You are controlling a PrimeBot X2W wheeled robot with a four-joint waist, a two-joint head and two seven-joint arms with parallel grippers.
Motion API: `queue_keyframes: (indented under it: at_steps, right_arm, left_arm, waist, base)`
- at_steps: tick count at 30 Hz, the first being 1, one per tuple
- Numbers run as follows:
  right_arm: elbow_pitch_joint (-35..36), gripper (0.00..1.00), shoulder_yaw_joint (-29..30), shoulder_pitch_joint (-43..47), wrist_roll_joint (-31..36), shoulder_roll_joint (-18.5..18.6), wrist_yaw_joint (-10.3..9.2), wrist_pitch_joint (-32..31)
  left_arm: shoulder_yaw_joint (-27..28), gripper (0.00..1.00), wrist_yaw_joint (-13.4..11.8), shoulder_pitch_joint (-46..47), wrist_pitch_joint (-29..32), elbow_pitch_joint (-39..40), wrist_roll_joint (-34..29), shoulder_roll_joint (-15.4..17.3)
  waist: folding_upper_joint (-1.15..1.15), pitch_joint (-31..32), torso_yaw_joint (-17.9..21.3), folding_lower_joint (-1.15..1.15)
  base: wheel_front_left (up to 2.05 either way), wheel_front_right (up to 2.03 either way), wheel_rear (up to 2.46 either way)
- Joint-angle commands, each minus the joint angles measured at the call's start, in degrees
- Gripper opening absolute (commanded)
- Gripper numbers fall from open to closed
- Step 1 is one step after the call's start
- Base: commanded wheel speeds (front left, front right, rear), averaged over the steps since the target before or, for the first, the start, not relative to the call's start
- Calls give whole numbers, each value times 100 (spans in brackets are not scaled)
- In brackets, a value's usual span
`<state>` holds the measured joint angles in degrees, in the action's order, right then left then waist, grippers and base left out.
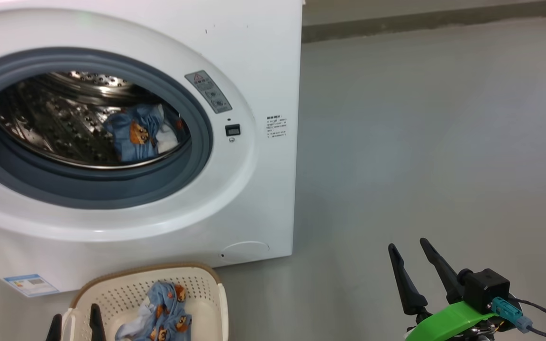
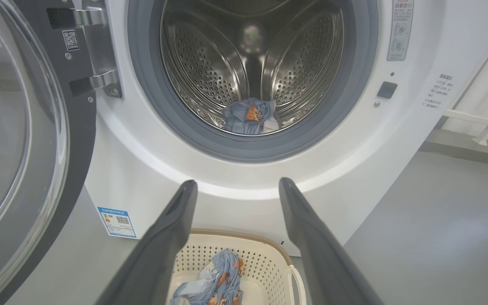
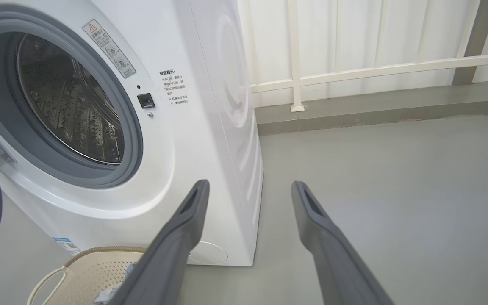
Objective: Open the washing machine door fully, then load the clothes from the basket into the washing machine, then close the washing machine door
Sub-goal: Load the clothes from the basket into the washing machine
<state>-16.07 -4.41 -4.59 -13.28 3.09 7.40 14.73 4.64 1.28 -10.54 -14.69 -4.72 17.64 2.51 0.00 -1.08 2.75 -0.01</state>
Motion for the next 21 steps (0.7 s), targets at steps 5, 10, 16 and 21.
queue_keyframes:
  at_steps: [5, 10, 16, 21]
  right_arm:
    - [197, 100, -122, -128, -30, -22, 9, 27]
    - [260, 100, -118, -234, 11, -22, 9, 27]
    - [345, 100, -145, -431, -7, -22, 9, 27]
    - [396, 100, -199, -623, -43, -22, 9, 27]
  left_arm:
    - [88, 100, 82, 387, -30, -26, 119, 37]
    - [58, 100, 197, 672, -30, -245, 169, 37]
    - [158, 100, 407, 1155, -30, -599, 308, 37]
    - [273, 100, 540, 1621, -30, -968, 309, 37]
  waist:
    - [0, -370, -13, 1]
    - [0, -854, -5, 1]
    - [0, -1495, 46, 1]
    - [0, -2048, 119, 1]
  base:
    - [0, 0, 0]
    - [0, 0, 0]
    - [0, 0, 0]
    - [0, 0, 0]
